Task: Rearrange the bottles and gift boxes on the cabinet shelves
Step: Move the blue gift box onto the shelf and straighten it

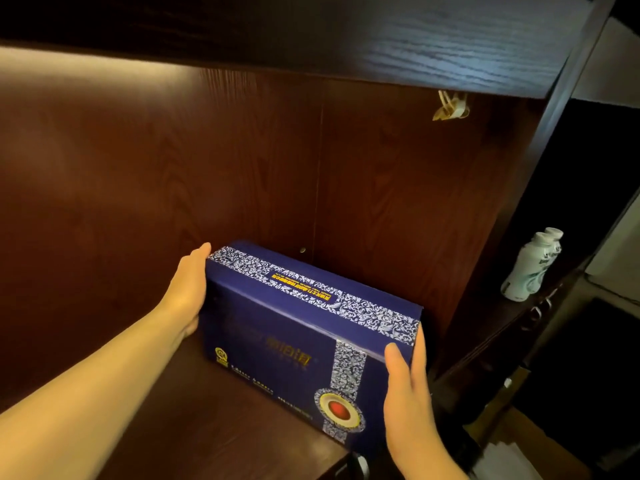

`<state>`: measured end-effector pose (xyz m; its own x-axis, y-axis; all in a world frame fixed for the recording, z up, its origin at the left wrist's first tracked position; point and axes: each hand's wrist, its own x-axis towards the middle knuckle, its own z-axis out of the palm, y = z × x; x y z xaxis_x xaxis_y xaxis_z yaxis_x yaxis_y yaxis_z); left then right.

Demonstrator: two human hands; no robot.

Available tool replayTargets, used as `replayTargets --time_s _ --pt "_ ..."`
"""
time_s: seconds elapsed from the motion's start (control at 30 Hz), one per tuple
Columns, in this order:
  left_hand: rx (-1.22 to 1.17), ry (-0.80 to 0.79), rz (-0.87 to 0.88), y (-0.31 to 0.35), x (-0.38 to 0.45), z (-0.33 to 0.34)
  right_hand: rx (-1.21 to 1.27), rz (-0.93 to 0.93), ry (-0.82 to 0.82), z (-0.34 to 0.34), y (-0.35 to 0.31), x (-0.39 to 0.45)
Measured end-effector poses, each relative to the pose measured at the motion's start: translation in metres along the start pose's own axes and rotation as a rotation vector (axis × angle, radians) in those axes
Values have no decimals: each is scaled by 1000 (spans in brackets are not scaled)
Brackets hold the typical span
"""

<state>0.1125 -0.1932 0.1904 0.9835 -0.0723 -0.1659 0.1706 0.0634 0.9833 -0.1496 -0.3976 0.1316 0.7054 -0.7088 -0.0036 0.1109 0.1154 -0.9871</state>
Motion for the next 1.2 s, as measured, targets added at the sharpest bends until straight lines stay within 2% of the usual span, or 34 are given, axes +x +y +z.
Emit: replayTargets --time_s 0.23,0.4,0.53,0.8,1.2 --pt "-107 67 5 -7 -47 -23 53 -35 -182 -22 1 35" --pt "-119 182 48 -12 -82 -40 49 -42 -335 -27 6 56" --pt "-138 314 66 -19 -117 -53 75 -33 -453 -24 6 70" --pt "-193 413 158 -34 -193 -69 109 1 -644 -7 -6 85" --pt "-132 465 208 -58 -252 -84 76 -33 -768 6 -8 76"
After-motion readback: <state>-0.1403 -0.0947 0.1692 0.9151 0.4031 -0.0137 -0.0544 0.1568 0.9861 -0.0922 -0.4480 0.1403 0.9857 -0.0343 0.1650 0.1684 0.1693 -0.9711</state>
